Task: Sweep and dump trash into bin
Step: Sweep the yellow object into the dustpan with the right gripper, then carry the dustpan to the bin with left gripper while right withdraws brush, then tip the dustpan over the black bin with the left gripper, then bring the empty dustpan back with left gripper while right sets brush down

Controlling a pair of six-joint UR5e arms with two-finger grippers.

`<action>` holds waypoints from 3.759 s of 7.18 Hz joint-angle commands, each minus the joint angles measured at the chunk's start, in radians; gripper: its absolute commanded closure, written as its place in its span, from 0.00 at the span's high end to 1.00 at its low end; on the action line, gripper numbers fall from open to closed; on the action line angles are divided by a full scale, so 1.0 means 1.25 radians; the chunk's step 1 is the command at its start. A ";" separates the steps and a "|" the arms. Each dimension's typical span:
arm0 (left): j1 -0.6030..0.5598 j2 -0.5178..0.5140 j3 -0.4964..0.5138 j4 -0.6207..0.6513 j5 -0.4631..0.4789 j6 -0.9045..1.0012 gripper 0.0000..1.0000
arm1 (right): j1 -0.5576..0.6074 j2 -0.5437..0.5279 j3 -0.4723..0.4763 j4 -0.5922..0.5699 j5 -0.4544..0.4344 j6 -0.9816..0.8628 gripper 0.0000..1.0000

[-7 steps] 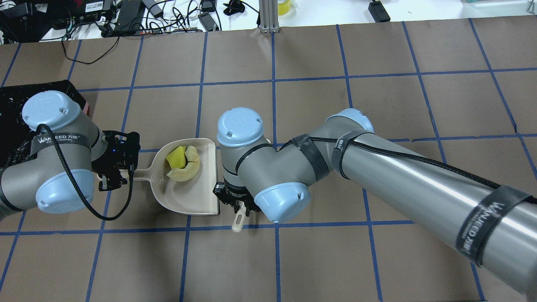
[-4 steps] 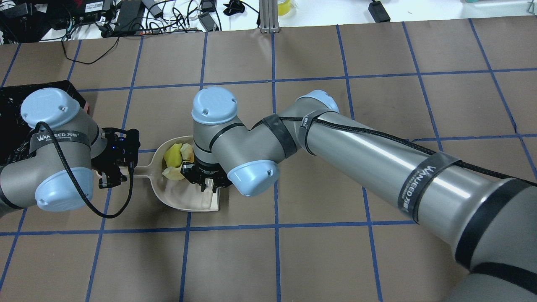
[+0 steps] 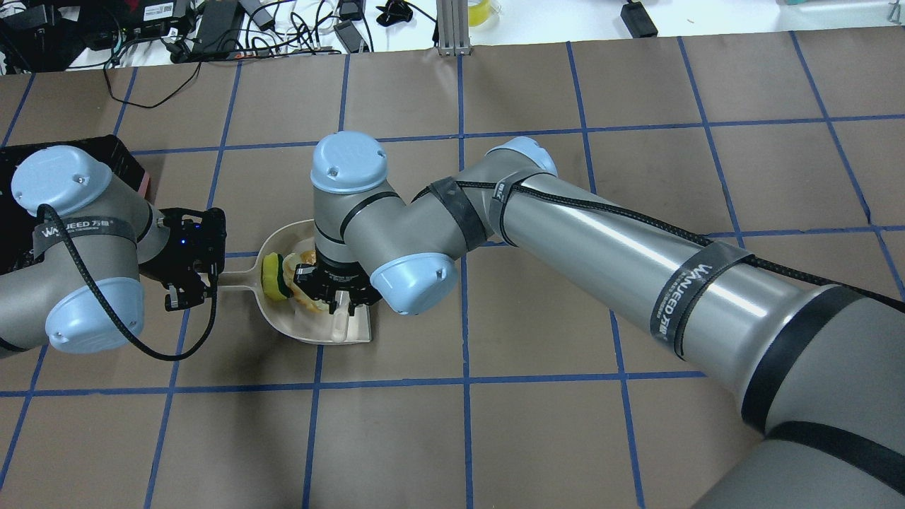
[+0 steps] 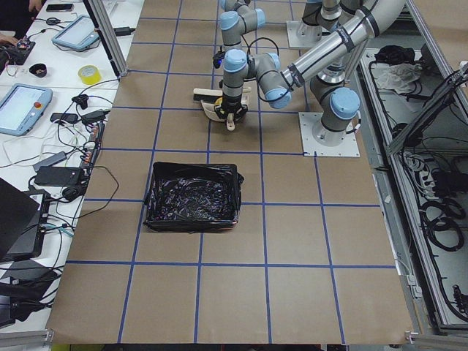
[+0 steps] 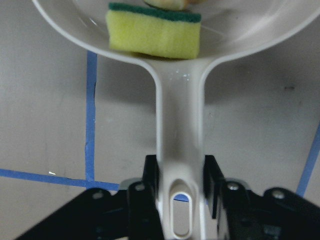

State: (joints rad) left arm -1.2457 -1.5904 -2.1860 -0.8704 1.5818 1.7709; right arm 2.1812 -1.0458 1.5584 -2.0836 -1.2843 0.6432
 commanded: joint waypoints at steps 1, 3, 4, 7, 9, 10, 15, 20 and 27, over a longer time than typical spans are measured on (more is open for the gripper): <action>0.029 0.001 0.001 0.003 -0.058 0.007 0.00 | -0.013 -0.036 -0.002 0.091 -0.072 -0.069 0.01; 0.097 -0.002 0.006 -0.012 -0.167 0.008 0.00 | -0.105 -0.102 0.001 0.162 -0.125 -0.113 0.01; 0.116 -0.002 0.016 -0.015 -0.163 0.012 0.00 | -0.176 -0.147 0.006 0.212 -0.126 -0.161 0.01; 0.251 -0.025 0.166 -0.225 -0.156 0.167 0.00 | -0.393 -0.203 0.012 0.276 -0.263 -0.391 0.00; 0.329 -0.050 0.294 -0.322 -0.067 0.323 0.00 | -0.565 -0.195 0.020 0.268 -0.264 -0.630 0.00; 0.384 -0.064 0.357 -0.359 -0.024 0.385 0.00 | -0.635 -0.181 0.036 0.219 -0.277 -0.681 0.00; 0.583 -0.151 0.567 -0.353 -0.075 0.491 0.00 | -0.794 -0.085 0.074 0.123 -0.307 -0.850 0.00; 0.479 -0.273 0.720 -0.166 0.173 0.553 0.00 | -0.800 -0.107 0.129 0.100 -0.308 -0.819 0.00; 0.312 -0.267 0.636 -0.022 0.431 0.547 0.00 | -0.799 -0.101 0.119 0.011 -0.300 -0.824 0.88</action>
State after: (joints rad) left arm -0.8386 -1.9312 -1.3903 -0.9026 2.1145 2.4561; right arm 1.1826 -1.1688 1.7157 -2.0661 -1.6591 -0.3871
